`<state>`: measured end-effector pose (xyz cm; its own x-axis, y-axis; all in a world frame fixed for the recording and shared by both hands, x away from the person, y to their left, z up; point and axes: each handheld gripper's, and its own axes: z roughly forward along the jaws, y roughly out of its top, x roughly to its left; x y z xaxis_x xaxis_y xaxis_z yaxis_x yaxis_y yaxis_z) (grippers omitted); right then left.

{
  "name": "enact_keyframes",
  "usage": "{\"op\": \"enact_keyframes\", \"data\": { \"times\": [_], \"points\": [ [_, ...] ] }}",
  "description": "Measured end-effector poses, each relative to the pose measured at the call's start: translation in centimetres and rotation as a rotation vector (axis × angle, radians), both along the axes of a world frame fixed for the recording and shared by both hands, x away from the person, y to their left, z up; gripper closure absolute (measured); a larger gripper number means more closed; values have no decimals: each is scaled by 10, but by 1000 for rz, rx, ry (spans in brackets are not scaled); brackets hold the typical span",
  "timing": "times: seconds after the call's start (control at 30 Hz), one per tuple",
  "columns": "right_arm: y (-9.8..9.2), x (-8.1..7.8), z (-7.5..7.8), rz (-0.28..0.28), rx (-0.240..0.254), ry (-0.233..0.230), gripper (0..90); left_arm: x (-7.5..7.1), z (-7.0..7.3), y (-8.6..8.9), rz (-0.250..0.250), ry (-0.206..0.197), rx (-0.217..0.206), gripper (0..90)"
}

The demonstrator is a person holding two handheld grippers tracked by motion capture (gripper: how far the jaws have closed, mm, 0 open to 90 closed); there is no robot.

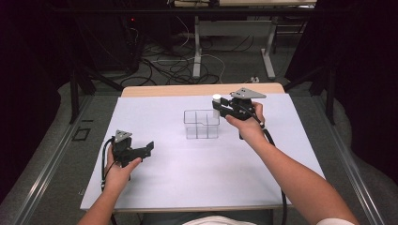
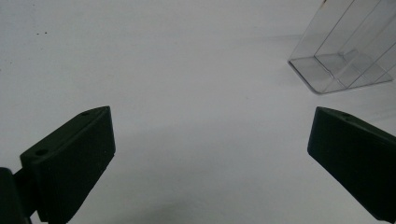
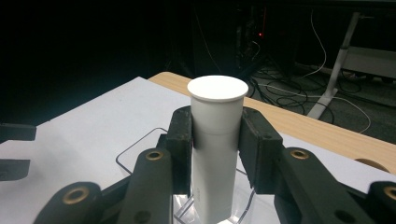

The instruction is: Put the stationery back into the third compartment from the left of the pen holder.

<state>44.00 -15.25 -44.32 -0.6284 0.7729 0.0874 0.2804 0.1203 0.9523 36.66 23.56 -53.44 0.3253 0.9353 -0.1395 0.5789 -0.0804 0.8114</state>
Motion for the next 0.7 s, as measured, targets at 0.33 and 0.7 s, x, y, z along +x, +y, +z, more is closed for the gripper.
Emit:
{"op": "enact_keyframes", "data": {
  "times": [0.33,0.7],
  "points": [
    [-1,1,-8,-15,30,-26,665,0,0,0,-4,4,2,9],
    [5,3,-15,-16,38,-40,665,0,0,1,-4,6,1,9]
  ]
}}
